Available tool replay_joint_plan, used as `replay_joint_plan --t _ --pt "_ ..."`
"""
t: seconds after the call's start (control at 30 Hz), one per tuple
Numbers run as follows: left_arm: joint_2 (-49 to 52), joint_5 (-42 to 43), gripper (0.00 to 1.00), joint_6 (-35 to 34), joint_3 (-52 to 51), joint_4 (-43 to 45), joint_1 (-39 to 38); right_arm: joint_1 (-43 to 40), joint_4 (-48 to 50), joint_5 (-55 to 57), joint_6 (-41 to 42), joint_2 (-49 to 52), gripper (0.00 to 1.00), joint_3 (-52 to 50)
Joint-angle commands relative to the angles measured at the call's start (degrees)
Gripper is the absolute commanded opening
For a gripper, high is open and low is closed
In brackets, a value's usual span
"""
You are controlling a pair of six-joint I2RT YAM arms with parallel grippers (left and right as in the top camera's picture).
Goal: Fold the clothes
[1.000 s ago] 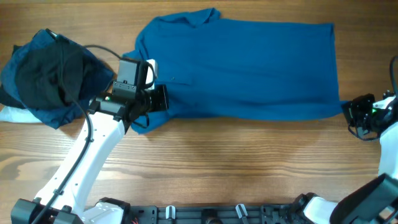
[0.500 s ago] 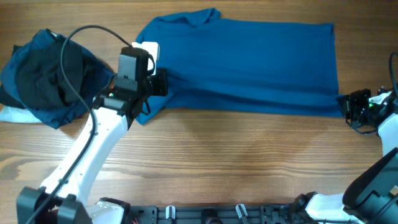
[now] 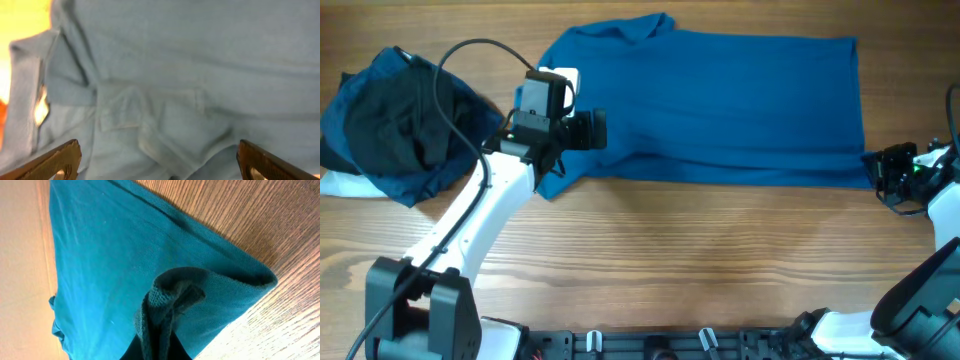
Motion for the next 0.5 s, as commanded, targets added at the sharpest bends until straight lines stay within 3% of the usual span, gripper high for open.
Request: replay_joint_plan --t 0.0,0.07,0.1,0.13,0.17,0.2,0.23,0.27,0.33,0.47 --pt "0.2 -1.0 1.0 -1.7 1.7 -6.1 1.8 0.3 0.3 -0.3 0.3 0.6 0.04 1.1" --pt "0.3 -0.9 0.93 -1.8 1.6 -13.5 3.5 0.3 0.3 -0.3 0.3 0.6 0.04 1.1" --pt "0.6 -0.7 0.82 -2.1 1.3 -15.0 4.3 0.3 0.3 -0.2 0.3 0.6 0.04 1.0" --pt "1.2 -0.4 0.69 -2.1 1.0 -15.7 5.0 0.3 0.3 -0.2 0.3 0.6 0.04 1.0" --pt "2.2 -0.3 0.46 -2.1 0.6 -15.9 5.6 0.3 0.3 -0.2 0.3 0.6 0.04 1.0" --pt "3.2 -0.3 0.36 -2.1 0.3 -15.9 6.0 0.3 0.3 -0.2 0.3 0.6 0.04 1.0" --pt "4.5 -0.3 0.37 -2.0 0.2 -15.8 6.1 0.3 0.2 -0.2 0.2 0.6 0.04 1.1" --pt "5.9 -0.3 0.5 -1.6 0.2 -15.1 6.2 0.3 0.1 -0.3 0.2 0.6 0.04 1.1" --pt "8.3 -0.7 0.55 -0.6 0.2 -14.0 6.2 0.3 0.1 -0.3 0.3 0.6 0.04 1.1" --pt "14.5 -0.7 0.51 -0.5 0.2 -13.0 6.2 0.3 -0.1 -0.2 0.2 0.6 0.04 1.0"
